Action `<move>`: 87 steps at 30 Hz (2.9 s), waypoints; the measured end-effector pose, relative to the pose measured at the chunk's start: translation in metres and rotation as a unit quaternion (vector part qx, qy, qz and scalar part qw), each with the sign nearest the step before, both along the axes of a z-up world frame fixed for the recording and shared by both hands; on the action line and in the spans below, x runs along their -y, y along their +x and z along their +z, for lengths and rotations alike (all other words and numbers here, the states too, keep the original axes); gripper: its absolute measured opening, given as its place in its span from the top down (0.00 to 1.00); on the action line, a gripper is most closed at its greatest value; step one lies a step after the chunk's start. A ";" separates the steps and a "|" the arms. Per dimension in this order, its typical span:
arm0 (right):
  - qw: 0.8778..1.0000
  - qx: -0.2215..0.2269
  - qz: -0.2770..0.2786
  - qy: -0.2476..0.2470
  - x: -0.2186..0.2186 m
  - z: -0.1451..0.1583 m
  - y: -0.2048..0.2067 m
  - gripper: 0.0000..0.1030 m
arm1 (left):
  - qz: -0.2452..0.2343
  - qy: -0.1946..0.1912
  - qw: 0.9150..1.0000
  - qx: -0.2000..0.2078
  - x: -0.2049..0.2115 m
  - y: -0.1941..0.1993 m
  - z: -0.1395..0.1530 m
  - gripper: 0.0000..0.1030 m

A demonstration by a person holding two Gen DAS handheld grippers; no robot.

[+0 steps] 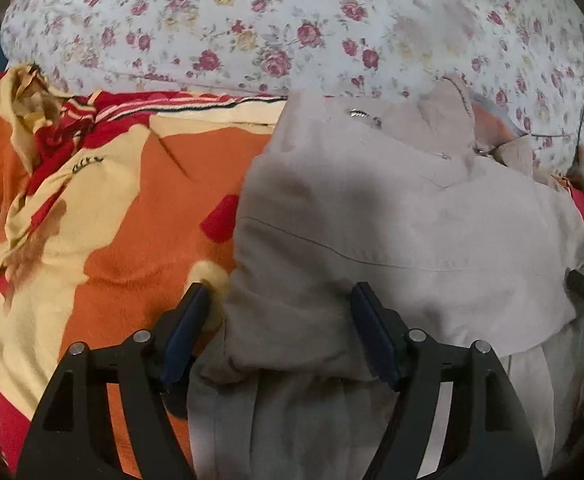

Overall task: Fold large clothes
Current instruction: 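Grasp the other striped sleeve cuff with the right tool, then carry the cuff across the jacket body with the right tool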

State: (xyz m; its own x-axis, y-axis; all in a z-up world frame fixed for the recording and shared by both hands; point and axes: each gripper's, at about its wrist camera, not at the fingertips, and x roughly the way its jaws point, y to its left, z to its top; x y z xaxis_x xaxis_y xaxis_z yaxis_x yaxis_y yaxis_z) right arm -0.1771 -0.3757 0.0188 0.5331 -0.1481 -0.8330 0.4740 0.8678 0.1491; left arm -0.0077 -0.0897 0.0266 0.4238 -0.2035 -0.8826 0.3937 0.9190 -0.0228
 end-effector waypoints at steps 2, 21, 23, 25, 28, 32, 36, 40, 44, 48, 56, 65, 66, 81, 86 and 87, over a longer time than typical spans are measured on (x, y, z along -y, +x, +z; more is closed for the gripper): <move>1.000 0.016 -0.019 0.017 0.007 0.003 -0.009 0.36 | 0.007 -0.005 1.000 -0.001 -0.002 0.000 0.003 0.29; 0.996 0.052 -0.068 0.008 0.031 0.033 -0.032 0.32 | 0.001 0.003 1.000 0.005 0.012 -0.002 0.002 0.28; 0.994 0.051 -0.088 -0.030 0.045 0.049 -0.036 0.31 | 0.003 0.001 1.000 0.003 0.011 -0.002 0.003 0.28; 0.989 0.027 -0.108 -0.094 0.063 0.061 -0.033 0.31 | 0.004 -0.003 1.000 -0.003 0.010 -0.001 0.005 0.28; 0.978 -0.001 -0.129 -0.164 0.096 0.069 -0.019 0.19 | 0.012 -0.015 1.000 -0.010 0.007 0.001 0.006 0.28; 0.964 -0.089 -0.111 -0.226 0.135 0.039 0.027 0.20 | 0.011 -0.011 1.000 -0.008 0.009 0.002 0.003 0.28; 0.939 -0.137 -0.118 -0.291 0.158 0.011 0.042 0.46 | 0.005 -0.005 1.000 -0.004 0.014 0.005 0.001 0.28; 0.965 -0.079 -0.108 -0.226 0.177 0.032 0.026 0.98 | 0.005 -0.009 1.000 -0.009 0.014 0.007 0.002 0.28; 0.984 0.001 -0.097 -0.147 0.181 0.081 -0.006 1.00 | 0.008 -0.018 1.000 -0.015 0.010 0.006 0.004 0.28; 0.994 0.080 -0.038 -0.063 0.154 0.129 -0.031 1.00 | 0.014 -0.037 0.999 -0.005 0.002 0.001 0.016 0.28; 0.951 0.122 0.277 0.055 -0.003 0.192 -0.013 0.99 | 0.037 -0.107 0.993 0.005 -0.026 0.007 0.044 0.28; 0.969 -0.009 0.244 0.036 -0.083 0.088 0.135 0.55 | 0.048 -0.254 0.964 -0.058 -0.054 0.030 0.047 0.18; 0.974 -0.008 0.222 0.049 -0.075 0.082 0.134 0.55 | 0.043 -0.263 0.962 -0.065 -0.054 0.030 0.048 0.17; 0.962 0.086 0.251 0.062 -0.091 0.095 0.003 0.36 | -0.104 -0.194 0.972 -0.080 -0.022 -0.018 0.062 0.16; 0.929 0.067 0.361 -0.046 -0.186 0.090 0.024 0.33 | -0.036 -0.201 0.976 -0.070 -0.047 0.002 0.056 0.16; 0.921 0.055 0.375 -0.093 -0.205 0.084 0.028 0.29 | -0.027 -0.202 0.976 -0.072 -0.050 0.007 0.053 0.16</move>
